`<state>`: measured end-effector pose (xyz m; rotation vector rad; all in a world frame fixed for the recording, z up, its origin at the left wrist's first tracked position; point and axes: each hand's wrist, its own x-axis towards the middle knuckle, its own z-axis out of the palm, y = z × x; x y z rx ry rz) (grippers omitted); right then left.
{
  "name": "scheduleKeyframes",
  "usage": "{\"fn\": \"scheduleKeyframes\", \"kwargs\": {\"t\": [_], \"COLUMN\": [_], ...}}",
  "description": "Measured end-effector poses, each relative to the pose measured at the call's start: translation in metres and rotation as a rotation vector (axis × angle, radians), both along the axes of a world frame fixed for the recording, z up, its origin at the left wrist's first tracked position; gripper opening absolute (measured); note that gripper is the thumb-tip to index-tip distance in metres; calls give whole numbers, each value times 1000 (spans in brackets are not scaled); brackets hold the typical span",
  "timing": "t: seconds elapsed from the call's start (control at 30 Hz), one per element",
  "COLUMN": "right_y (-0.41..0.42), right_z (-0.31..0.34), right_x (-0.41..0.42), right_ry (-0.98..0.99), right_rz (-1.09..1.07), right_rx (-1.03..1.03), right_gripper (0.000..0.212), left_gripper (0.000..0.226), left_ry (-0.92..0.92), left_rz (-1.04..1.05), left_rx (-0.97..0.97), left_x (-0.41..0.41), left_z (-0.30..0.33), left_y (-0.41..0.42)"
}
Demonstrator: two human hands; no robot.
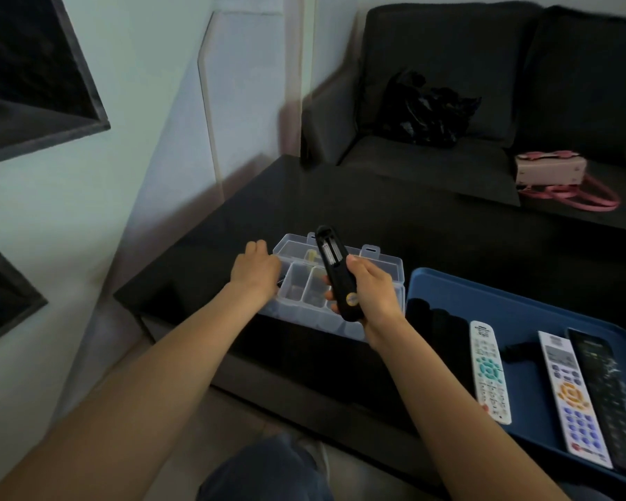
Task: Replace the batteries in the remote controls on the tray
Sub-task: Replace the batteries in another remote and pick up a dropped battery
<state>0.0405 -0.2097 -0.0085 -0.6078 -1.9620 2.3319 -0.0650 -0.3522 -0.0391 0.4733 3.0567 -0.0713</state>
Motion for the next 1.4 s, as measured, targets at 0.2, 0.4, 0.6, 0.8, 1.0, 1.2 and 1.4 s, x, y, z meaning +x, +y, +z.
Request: {"fn": "scheduleKeyframes", "kwargs": {"t": [0.2,0.4,0.6,0.8,1.0,1.2,1.4], "right_y": [-1,1,-1,-1,-4,-4,4], "right_z": [-7,-9,-11,-10,-12,-12,-8], "right_x": [-7,-9,-9,-9,-12,-15,-14], "right_ry": [-6,-6,5,10,0,-2,-8], "right_rz": [19,27,28,37,28,37,26], "right_rx": [3,13,16,13,23,-11,-28], "right_gripper": [16,19,16,17,17,19,18], "left_gripper": [38,16,16,19,23,33,15], "left_ry": [-28,61,-74,-26,12,130,-18], "left_rz": [-13,31,202,10,-180,-87,282], "left_rx": [68,579,1175,264,-370,-93,968], "left_x": [-12,-15,-9,-11,-9,-8,18], "left_z": [-4,-17,-9,-2,11,18,26], "left_y": [-1,-7,0,-6,11,10,11]}}
